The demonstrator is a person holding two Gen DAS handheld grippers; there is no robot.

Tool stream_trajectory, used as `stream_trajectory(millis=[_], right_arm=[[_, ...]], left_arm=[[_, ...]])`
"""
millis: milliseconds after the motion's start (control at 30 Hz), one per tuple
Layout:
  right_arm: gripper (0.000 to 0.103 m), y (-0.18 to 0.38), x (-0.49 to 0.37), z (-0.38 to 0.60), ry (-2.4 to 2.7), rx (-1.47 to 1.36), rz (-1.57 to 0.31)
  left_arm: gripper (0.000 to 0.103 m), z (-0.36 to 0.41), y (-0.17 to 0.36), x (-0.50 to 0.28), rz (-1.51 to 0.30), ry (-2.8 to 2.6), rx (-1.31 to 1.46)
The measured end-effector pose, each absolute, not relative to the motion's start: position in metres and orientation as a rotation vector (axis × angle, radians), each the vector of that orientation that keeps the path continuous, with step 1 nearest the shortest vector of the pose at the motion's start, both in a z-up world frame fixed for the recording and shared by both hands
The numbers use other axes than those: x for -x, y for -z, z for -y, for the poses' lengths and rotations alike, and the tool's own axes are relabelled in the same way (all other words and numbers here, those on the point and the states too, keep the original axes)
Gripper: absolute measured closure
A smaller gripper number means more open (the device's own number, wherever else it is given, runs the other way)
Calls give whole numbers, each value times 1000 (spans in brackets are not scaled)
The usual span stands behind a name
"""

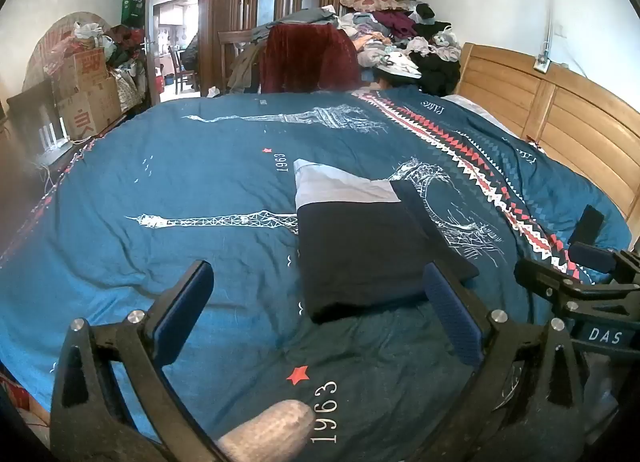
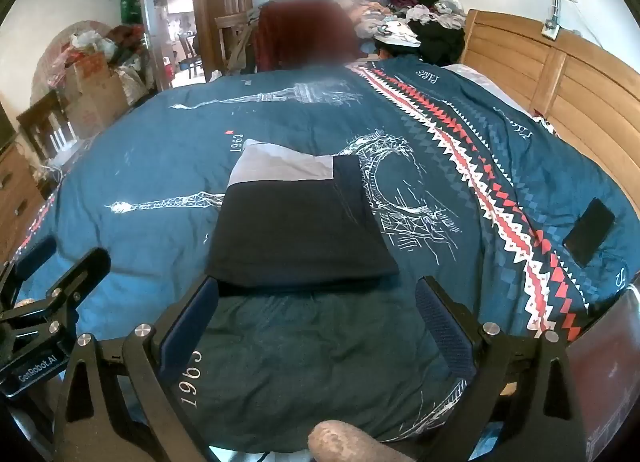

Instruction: Fold large clothes

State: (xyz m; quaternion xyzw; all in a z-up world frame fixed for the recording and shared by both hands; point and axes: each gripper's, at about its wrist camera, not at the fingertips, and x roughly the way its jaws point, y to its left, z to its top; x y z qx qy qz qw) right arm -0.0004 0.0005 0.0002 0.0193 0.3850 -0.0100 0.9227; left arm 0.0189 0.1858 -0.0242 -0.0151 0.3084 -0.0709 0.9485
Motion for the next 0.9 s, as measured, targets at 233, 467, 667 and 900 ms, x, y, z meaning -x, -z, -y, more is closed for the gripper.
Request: stream_trajectory(millis=[233,467,667,900], right_arm=[[3,-1,2,-3,25,-31,-787],[3,0,1,-1,25,-31,-785],[3,0,2,4,35,-32,-784],[2,7,14,61,168,-116,-789]], left_arm=[[0,-186,25,-19,-629,148,39],[0,-186,23,-18,-636,144,44],[0,-180,24,-22,-627,161,25],[0,-117,26,-36,-636,281,-51]])
